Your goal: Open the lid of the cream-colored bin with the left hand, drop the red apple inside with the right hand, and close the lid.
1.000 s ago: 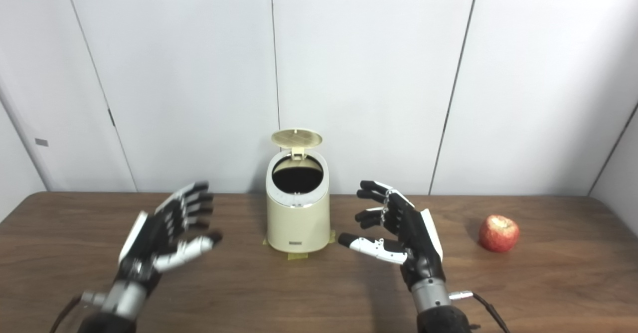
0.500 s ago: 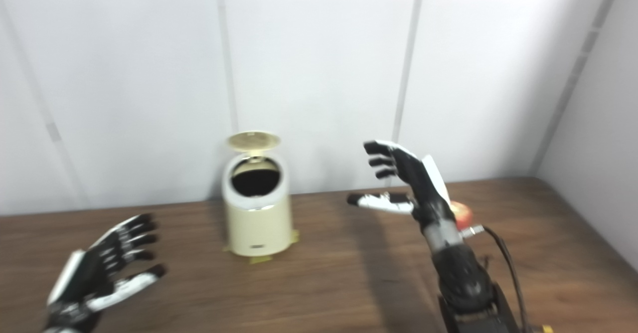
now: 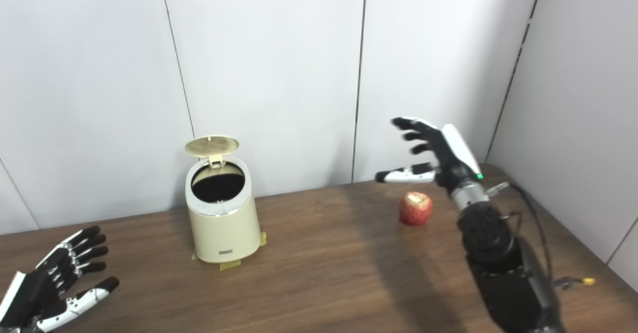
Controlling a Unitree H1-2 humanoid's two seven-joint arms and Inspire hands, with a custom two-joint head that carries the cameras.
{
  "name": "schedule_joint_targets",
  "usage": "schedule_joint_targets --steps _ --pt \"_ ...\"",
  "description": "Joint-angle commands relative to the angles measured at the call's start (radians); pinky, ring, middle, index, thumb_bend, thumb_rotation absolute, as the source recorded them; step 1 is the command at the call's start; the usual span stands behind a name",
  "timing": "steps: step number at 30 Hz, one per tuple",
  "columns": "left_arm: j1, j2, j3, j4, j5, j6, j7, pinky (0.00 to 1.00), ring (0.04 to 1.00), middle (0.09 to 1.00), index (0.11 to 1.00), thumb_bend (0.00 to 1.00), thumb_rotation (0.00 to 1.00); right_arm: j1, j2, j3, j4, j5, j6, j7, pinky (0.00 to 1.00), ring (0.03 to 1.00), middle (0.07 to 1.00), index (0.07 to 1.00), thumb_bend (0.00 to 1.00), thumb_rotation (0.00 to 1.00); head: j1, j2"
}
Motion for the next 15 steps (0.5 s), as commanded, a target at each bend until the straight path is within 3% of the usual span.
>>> schedule_joint_targets --steps 1,6,15 --pt "-0.052 0.017 0.006 -0.017 -0.013 -0.045 -0.007 0.70 0.785 0.831 0.856 0.63 0.01 -0.039 -0.031 -0.013 -0.003 -0.024 0.020 -0.009 0.73 0.843 0.869 0.826 0.86 0.30 -0.003 0.001" --pt "-0.051 0.013 0.008 -0.032 -0.022 -0.015 -0.010 0.70 0.802 0.837 0.857 0.62 0.00 -0.033 -0.054 -0.011 0.020 -0.028 0.078 0.018 0.77 0.869 0.881 0.853 0.84 0.31 -0.010 0.002" --pt "-0.048 0.011 0.009 -0.059 -0.008 0.017 -0.002 0.70 0.801 0.834 0.850 0.63 0.00 -0.043 -0.105 0.011 0.193 0.045 0.035 0.109 0.89 0.919 0.907 0.916 0.88 0.30 -0.010 0.006"
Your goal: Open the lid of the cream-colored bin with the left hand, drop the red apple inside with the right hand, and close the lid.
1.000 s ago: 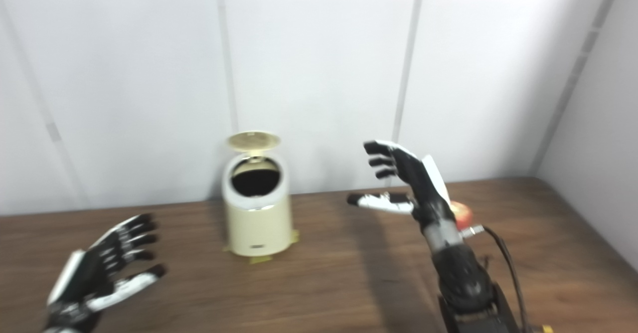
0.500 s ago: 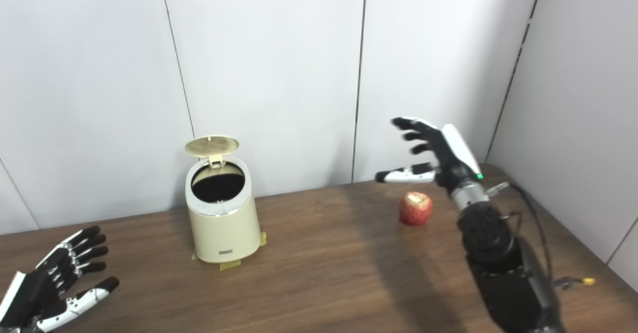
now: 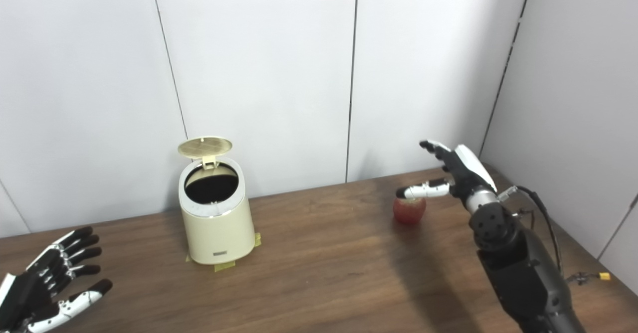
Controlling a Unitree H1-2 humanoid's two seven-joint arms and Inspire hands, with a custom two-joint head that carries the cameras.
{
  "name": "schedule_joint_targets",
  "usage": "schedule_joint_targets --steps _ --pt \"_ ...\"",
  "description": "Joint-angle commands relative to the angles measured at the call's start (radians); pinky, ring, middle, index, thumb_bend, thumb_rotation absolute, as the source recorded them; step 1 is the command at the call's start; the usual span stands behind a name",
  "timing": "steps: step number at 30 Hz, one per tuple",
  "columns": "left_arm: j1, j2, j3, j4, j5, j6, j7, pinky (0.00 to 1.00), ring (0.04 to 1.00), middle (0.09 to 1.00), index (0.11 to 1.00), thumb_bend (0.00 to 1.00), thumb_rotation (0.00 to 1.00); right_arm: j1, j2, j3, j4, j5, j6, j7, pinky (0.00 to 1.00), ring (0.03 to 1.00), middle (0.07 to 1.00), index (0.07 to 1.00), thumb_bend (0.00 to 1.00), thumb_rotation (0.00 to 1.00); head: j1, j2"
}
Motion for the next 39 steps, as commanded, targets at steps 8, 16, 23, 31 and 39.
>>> schedule_joint_targets --steps 8,16,23,31,39 --pt "-0.044 0.012 0.007 -0.054 -0.010 0.009 0.001 0.70 0.808 0.836 0.857 0.60 0.00 -0.058 -0.041 0.009 0.096 0.054 -0.047 0.034 0.86 0.915 0.927 0.937 0.87 0.21 0.002 0.004" --pt "-0.044 0.009 0.004 -0.062 -0.022 0.014 -0.006 0.69 0.801 0.831 0.849 0.59 0.00 -0.081 -0.019 0.036 0.204 0.039 -0.077 -0.017 0.85 0.897 0.903 0.915 0.86 0.22 0.005 0.007" --pt "-0.043 0.005 0.001 -0.077 -0.027 0.029 -0.009 0.69 0.797 0.824 0.848 0.60 0.00 -0.092 0.004 0.049 0.246 0.056 -0.122 -0.035 0.84 0.873 0.886 0.904 0.85 0.22 0.013 0.011" --pt "-0.033 -0.003 -0.010 -0.115 0.011 0.056 0.007 0.72 0.787 0.820 0.834 0.59 0.00 -0.104 0.034 0.079 0.273 0.041 -0.172 -0.064 0.84 0.869 0.884 0.899 0.84 0.18 0.019 0.014" --pt "-0.017 -0.010 -0.008 -0.182 0.033 0.144 0.023 0.76 0.801 0.834 0.849 0.57 0.00 -0.131 0.038 0.131 0.339 0.001 -0.210 -0.095 0.79 0.824 0.829 0.859 0.86 0.21 0.023 0.022"
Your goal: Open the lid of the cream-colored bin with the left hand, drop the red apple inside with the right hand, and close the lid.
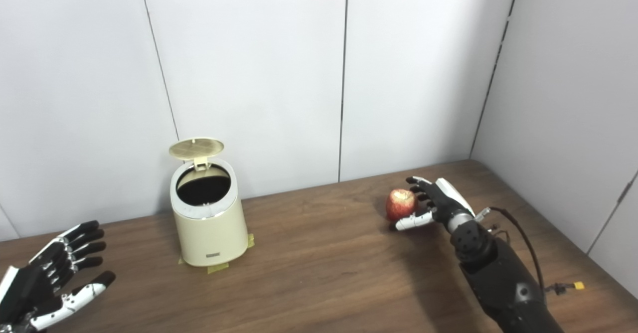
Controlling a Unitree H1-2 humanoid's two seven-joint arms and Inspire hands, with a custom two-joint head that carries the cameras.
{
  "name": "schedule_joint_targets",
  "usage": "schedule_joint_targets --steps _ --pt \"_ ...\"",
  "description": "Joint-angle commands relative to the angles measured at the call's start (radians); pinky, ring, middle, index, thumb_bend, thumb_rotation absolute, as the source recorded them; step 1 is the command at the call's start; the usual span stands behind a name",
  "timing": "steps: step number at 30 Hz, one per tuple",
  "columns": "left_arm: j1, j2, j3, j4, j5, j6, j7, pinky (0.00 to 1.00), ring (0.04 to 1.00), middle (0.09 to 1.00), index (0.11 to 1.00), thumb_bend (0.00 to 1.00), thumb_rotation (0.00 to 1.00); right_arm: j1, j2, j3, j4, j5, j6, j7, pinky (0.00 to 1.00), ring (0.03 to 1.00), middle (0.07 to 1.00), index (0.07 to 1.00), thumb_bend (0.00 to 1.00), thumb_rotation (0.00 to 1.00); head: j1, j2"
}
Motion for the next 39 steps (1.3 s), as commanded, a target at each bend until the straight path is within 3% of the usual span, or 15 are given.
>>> schedule_joint_targets --steps 1,5,6,8,9,12,21,25,29,32,35,39 --pt "-0.026 0.003 0.006 -0.041 0.004 -0.002 0.014 0.77 0.800 0.834 0.849 0.57 0.00 -0.050 -0.011 0.012 0.005 -0.015 -0.026 -0.004 0.78 0.820 0.819 0.842 0.86 0.22 -0.001 0.000" --pt "-0.026 0.010 0.002 -0.039 0.013 -0.011 0.015 0.74 0.788 0.824 0.843 0.57 0.00 -0.062 -0.016 0.026 0.066 -0.032 -0.098 -0.041 0.72 0.726 0.695 0.715 0.81 0.15 0.006 0.006" --pt "-0.026 0.011 0.001 -0.037 0.015 -0.013 0.014 0.74 0.783 0.822 0.842 0.57 0.00 -0.062 -0.016 0.028 0.077 -0.039 -0.120 -0.055 0.68 0.671 0.645 0.582 0.64 0.14 0.006 0.006" --pt "-0.026 0.012 0.002 -0.035 0.012 -0.015 0.013 0.73 0.781 0.822 0.842 0.57 0.00 -0.061 -0.015 0.032 0.089 -0.050 -0.151 -0.081 0.63 0.617 0.599 0.513 0.55 0.13 0.006 0.008" --pt "-0.026 0.011 0.003 -0.034 0.009 -0.015 0.012 0.73 0.784 0.825 0.843 0.57 0.00 -0.060 -0.015 0.033 0.091 -0.054 -0.160 -0.091 0.54 0.524 0.509 0.522 0.53 0.05 0.006 0.009" --pt "-0.028 0.010 0.003 -0.029 0.006 -0.018 0.011 0.74 0.792 0.829 0.847 0.57 0.00 -0.056 -0.013 0.038 0.096 -0.069 -0.179 -0.116 0.47 0.449 0.447 0.534 0.52 0.01 0.007 0.010" --pt "-0.029 0.015 -0.010 -0.008 0.017 -0.050 0.006 0.70 0.768 0.816 0.840 0.58 0.00 -0.045 -0.002 0.036 0.102 -0.072 -0.198 -0.160 0.48 0.457 0.437 0.535 0.52 0.00 0.021 0.013" --pt "-0.027 0.015 -0.010 -0.005 0.011 -0.059 0.006 0.73 0.776 0.820 0.842 0.58 0.00 -0.038 0.003 0.028 0.085 -0.071 -0.221 -0.192 0.42 0.419 0.426 0.534 0.52 0.00 0.029 0.013" --pt "-0.026 0.014 -0.008 0.000 0.009 -0.062 0.008 0.72 0.775 0.821 0.838 0.59 0.00 -0.036 0.065 -0.082 -0.034 0.043 -0.187 -0.201 0.39 0.399 0.416 0.524 0.52 0.00 0.032 0.014" --pt "-0.026 0.015 -0.010 0.003 0.016 -0.067 0.010 0.72 0.776 0.819 0.836 0.59 0.00 -0.032 0.092 -0.119 -0.154 0.074 -0.188 -0.183 0.33 0.359 0.416 0.529 0.52 0.00 0.041 0.014" --pt "-0.029 0.016 -0.011 0.015 0.015 -0.079 0.008 0.70 0.762 0.815 0.830 0.59 0.00 -0.035 0.110 -0.119 -0.277 0.074 -0.143 -0.154 0.38 0.402 0.432 0.527 0.52 0.00 0.046 0.012" --pt "-0.032 0.013 -0.017 0.030 0.022 -0.092 0.009 0.69 0.758 0.816 0.832 0.59 0.00 -0.054 0.146 -0.102 -0.402 0.093 -0.080 -0.106 0.35 0.391 0.425 0.517 0.52 0.00 0.074 0.008"
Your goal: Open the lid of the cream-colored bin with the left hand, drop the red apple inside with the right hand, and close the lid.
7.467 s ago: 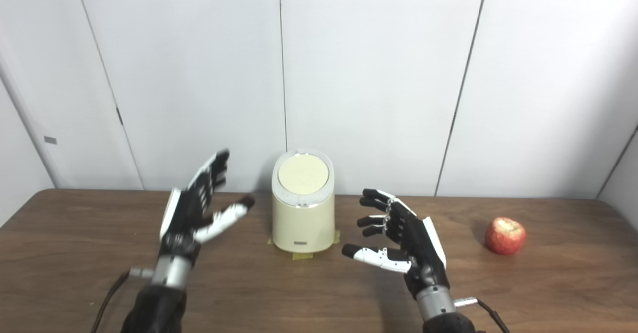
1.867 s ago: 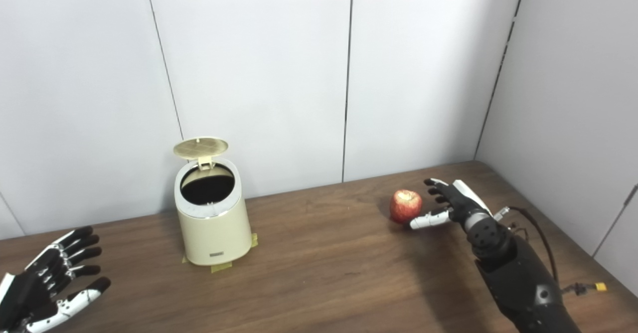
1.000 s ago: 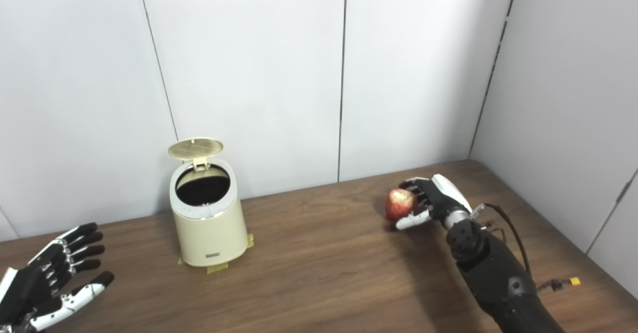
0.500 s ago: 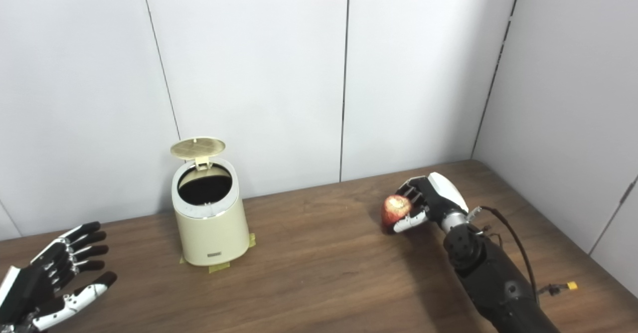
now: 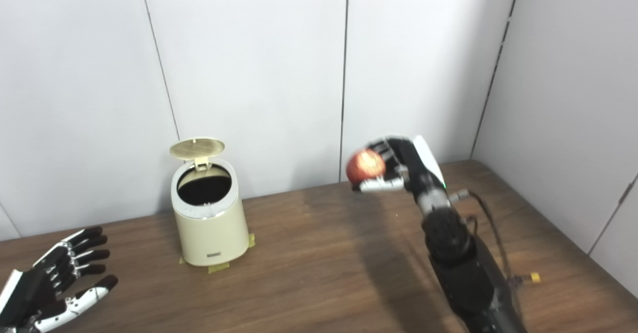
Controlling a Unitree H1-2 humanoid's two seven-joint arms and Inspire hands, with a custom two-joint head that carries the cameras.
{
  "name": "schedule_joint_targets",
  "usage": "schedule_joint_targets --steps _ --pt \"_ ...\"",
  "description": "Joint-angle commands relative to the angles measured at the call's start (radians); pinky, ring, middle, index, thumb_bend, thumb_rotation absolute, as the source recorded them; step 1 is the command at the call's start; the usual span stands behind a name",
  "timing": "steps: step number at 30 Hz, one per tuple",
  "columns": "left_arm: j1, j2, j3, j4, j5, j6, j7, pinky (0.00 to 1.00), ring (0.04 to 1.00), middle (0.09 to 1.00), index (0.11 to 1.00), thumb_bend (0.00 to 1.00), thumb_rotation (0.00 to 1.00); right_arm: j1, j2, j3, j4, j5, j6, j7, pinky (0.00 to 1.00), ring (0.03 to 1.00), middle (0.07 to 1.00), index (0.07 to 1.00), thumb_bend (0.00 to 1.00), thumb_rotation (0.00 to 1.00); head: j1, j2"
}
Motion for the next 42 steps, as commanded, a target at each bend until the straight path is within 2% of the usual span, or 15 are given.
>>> schedule_joint_targets --steps 1,3,8,13,18,24,26,31,38,42 --pt "-0.034 0.010 -0.003 -0.007 0.012 -0.053 0.001 0.69 0.757 0.815 0.832 0.59 0.00 -0.054 0.019 0.004 -0.071 0.013 0.021 0.020 0.33 0.374 0.427 0.521 0.52 0.00 0.002 0.000" --pt "-0.034 0.007 -0.006 0.001 0.016 -0.062 0.003 0.69 0.761 0.817 0.837 0.59 0.00 -0.069 0.033 0.027 -0.104 -0.008 0.034 0.031 0.32 0.359 0.426 0.527 0.52 0.00 0.027 -0.003" --pt "-0.030 -0.005 -0.013 0.020 0.029 -0.079 0.013 0.68 0.763 0.815 0.840 0.63 0.02 -0.109 0.060 0.074 -0.131 -0.038 0.027 0.058 0.41 0.406 0.432 0.525 0.52 0.01 0.085 -0.011" --pt "-0.032 -0.022 -0.022 0.054 0.037 -0.114 0.017 0.65 0.749 0.801 0.833 0.68 0.10 -0.151 0.098 0.106 -0.090 -0.026 -0.034 0.079 0.43 0.422 0.446 0.512 0.53 0.01 0.149 -0.019" --pt "-0.032 -0.050 -0.033 0.064 0.048 -0.121 0.027 0.65 0.753 0.801 0.831 0.71 0.13 -0.174 0.154 0.129 -0.079 0.005 -0.030 0.104 0.37 0.389 0.437 0.521 0.52 0.00 0.232 -0.028" --pt "-0.034 -0.080 -0.045 0.057 0.083 -0.110 0.047 0.65 0.751 0.804 0.831 0.72 0.16 -0.195 0.189 0.166 -0.046 -0.030 -0.029 0.114 0.35 0.380 0.419 0.529 0.52 0.00 0.293 -0.035" --pt "-0.034 -0.089 -0.046 0.051 0.083 -0.100 0.047 0.65 0.754 0.803 0.828 0.73 0.16 -0.206 0.204 0.175 -0.026 -0.032 -0.022 0.119 0.37 0.385 0.422 0.529 0.52 0.00 0.304 -0.035" --pt "-0.036 -0.102 -0.051 0.047 0.083 -0.092 0.052 0.67 0.766 0.806 0.826 0.74 0.17 -0.231 0.231 0.191 0.018 -0.059 0.000 0.115 0.30 0.354 0.418 0.528 0.52 0.00 0.326 -0.035" --pt "-0.039 -0.111 -0.056 0.045 0.087 -0.094 0.059 0.68 0.774 0.808 0.828 0.74 0.17 -0.265 0.251 0.209 0.092 -0.068 -0.044 0.112 0.32 0.373 0.426 0.523 0.52 0.00 0.340 -0.035" --pt "-0.040 -0.118 -0.059 0.042 0.094 -0.091 0.066 0.68 0.767 0.804 0.826 0.74 0.17 -0.283 0.262 0.217 0.125 -0.069 -0.045 0.109 0.33 0.387 0.431 0.515 0.53 0.00 0.348 -0.035"
